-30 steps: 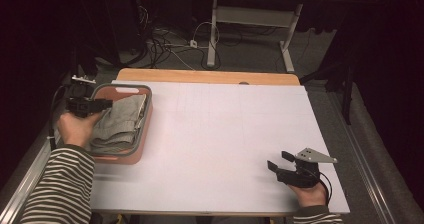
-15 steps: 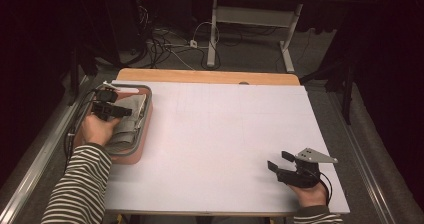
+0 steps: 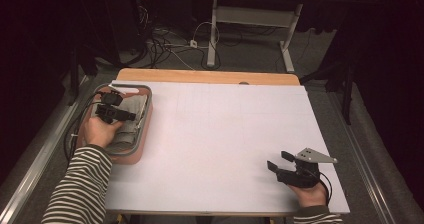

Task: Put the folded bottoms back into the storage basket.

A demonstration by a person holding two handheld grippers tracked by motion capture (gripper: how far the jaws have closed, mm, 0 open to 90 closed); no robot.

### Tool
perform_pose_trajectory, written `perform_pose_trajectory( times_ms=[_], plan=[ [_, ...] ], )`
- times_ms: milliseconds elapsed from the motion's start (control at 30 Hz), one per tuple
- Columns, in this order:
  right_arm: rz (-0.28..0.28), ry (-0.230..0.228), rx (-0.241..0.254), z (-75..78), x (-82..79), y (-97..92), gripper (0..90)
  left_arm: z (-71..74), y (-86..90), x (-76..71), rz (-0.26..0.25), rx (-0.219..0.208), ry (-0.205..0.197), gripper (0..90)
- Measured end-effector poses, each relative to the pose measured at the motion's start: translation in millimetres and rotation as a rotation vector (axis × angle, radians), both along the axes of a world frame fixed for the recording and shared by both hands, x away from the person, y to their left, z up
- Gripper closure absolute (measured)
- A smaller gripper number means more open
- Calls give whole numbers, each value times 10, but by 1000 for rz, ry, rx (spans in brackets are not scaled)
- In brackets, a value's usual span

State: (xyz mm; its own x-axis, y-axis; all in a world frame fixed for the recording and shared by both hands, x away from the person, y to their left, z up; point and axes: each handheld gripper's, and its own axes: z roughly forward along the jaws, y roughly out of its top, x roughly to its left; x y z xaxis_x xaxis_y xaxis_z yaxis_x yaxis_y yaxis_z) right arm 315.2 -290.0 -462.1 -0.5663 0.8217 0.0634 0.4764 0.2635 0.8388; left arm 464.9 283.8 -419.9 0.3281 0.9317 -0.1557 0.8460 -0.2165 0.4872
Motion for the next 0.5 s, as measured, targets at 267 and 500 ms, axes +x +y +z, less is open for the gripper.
perform_pose_trajectory(
  times_ms=[267,500],
  plan=[
    [-2,-3,2,7,-6,-2,311,127,14,-86,4,-39,-74,517],
    [-2,-3,-1,7,-7,-1,311,243,61,-187,4,-52,-120,476]
  ],
)
